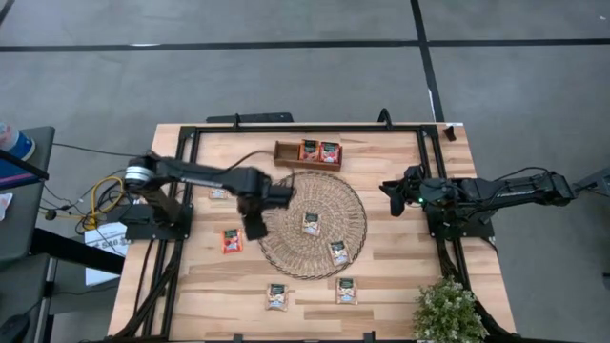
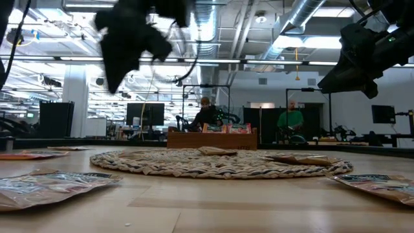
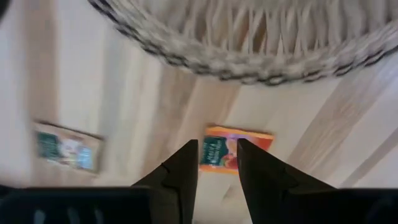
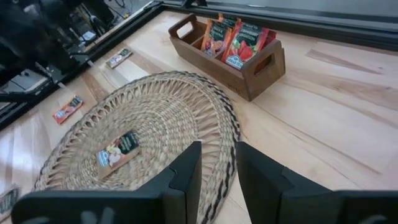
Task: Pick & Place Tea
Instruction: Put the orange tea bag into the middle section of the wooden organizer
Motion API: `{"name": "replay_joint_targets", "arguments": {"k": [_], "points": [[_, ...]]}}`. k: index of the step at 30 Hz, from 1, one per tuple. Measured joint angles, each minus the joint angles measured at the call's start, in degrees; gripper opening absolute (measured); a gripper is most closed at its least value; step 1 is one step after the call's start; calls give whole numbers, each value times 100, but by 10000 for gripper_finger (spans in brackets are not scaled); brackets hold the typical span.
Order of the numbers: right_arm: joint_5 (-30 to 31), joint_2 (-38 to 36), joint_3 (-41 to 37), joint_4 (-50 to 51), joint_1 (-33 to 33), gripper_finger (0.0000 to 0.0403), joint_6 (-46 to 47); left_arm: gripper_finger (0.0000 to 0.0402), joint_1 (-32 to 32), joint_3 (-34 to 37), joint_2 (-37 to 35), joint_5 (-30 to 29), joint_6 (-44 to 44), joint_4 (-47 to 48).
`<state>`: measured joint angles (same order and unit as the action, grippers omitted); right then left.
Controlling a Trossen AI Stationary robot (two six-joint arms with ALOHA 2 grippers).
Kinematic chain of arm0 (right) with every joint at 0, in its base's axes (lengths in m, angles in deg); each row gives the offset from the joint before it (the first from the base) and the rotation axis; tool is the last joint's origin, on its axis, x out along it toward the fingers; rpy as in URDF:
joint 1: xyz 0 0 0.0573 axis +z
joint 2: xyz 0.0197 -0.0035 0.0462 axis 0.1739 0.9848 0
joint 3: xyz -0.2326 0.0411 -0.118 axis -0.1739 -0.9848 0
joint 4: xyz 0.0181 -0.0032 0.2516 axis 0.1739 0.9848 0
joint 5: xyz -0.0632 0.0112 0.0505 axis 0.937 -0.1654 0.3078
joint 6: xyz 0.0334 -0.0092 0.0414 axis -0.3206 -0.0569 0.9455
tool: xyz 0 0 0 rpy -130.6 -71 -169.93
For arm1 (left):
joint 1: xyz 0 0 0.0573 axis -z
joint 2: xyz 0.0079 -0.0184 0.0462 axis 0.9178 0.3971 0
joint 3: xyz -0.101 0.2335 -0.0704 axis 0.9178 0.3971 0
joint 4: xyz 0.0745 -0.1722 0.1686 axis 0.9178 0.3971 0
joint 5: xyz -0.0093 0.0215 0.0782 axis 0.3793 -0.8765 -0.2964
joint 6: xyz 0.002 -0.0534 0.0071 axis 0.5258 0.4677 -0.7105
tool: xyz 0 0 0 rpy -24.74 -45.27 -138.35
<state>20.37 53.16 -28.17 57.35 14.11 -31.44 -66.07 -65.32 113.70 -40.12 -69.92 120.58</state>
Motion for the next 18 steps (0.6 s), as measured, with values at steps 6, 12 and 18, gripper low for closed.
{"name": "replay_joint_targets", "arguments": {"k": [6, 12, 18], "points": [[0, 0, 0, 101, 0, 93, -2, 103, 388, 1609, -914, 102, 973, -865], [0, 0, 1, 101, 0, 93, 0, 103, 782, 2818, -1635, 158, 1602, -1633], [0, -2, 0, 101, 0, 93, 0, 103, 899, 3468, -1786, -243, 1694, -2094]]}}
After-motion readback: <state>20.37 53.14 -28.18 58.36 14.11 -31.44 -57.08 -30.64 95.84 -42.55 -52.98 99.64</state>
